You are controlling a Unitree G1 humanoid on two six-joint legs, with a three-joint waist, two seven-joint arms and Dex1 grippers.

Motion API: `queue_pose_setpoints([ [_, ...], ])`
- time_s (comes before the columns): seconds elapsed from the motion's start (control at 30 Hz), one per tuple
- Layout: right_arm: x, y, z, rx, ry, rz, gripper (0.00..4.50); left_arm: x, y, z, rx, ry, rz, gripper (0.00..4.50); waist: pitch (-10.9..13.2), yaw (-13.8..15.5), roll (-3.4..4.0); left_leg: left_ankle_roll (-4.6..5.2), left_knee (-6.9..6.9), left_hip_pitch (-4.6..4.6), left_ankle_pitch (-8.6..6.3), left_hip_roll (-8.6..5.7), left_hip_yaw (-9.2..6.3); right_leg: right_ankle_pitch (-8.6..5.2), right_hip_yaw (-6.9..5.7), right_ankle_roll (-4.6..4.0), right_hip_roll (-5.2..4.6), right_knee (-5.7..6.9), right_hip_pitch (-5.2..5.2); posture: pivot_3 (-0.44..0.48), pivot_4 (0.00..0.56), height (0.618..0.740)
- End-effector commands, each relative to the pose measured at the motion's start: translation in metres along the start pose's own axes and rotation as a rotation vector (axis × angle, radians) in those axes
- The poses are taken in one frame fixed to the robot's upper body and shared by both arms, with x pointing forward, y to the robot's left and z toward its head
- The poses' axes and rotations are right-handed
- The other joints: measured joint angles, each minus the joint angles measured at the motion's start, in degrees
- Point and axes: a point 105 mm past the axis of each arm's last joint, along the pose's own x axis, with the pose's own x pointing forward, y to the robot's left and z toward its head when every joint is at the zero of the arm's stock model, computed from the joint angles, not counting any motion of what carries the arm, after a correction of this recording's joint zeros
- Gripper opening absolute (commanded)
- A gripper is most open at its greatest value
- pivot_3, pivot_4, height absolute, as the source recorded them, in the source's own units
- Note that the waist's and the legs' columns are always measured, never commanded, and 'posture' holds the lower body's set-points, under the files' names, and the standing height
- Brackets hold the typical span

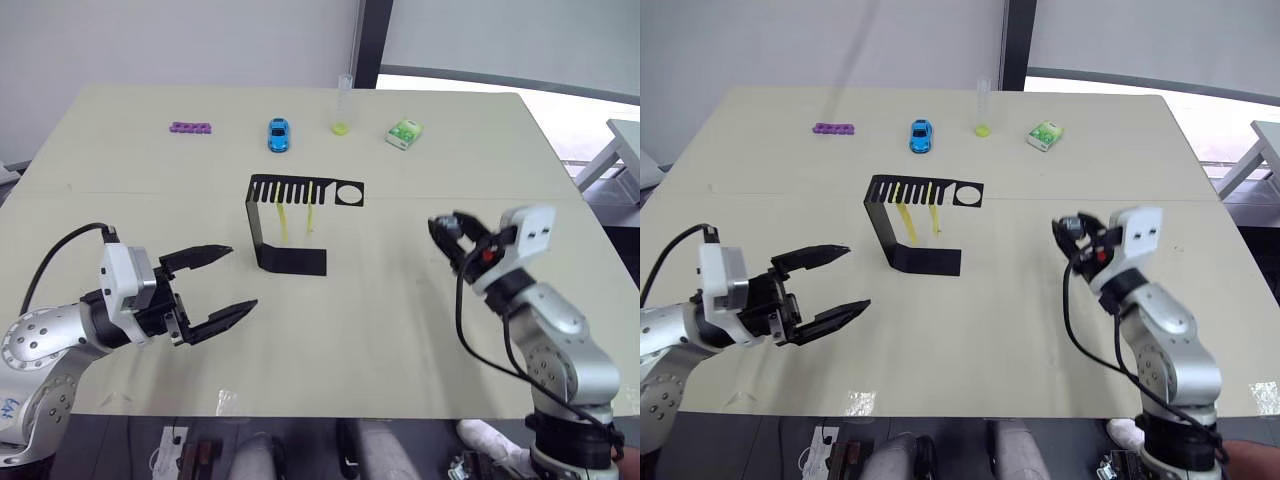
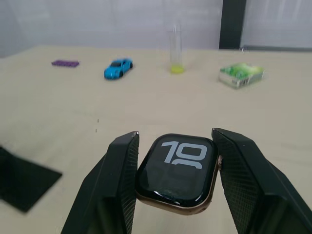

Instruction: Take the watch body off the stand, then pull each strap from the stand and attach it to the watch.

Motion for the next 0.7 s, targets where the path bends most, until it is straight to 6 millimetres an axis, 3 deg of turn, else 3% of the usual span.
queue_pose_setpoints([
  [0.03,-0.010,0.004,-0.014,-0.049,0.018,0.074,1.90,0.005,-0.001,0.006,0.011,-0.040,-0.014,4.50,0.01,0.03,0.03,0.01,0.00,0.01,0.01,-0.02,0.01,0.00,0.03,0.00,-0.01,0.02,0.00,0.000,0.150,0.740],
  [0.17,-0.020,-0.009,-0.036,-0.020,0.070,0.023,1.90,0.009,-0.006,0.006,0.005,-0.050,-0.036,4.50,0.01,0.18,0.03,0.01,0.03,0.03,0.01,-0.02,0.01,0.00,0.03,0.00,-0.01,0.03,0.02,0.000,0.150,0.740],
  [0.37,-0.033,-0.002,-0.058,-0.020,0.132,0.081,1.90,0.008,-0.007,0.001,-0.003,-0.039,-0.031,4.50,0.01,0.34,0.02,0.01,0.04,0.02,0.01,-0.02,0.01,0.00,0.02,0.00,-0.02,0.02,0.02,0.000,0.150,0.740],
  [0.7,-0.036,-0.015,-0.072,0.002,0.146,0.015,1.90,0.010,-0.006,-0.002,-0.007,-0.035,-0.023,4.50,0.00,0.45,0.01,0.02,0.11,0.03,0.00,-0.02,0.00,0.00,0.02,0.00,-0.02,0.04,0.05,0.000,0.150,0.740],
])
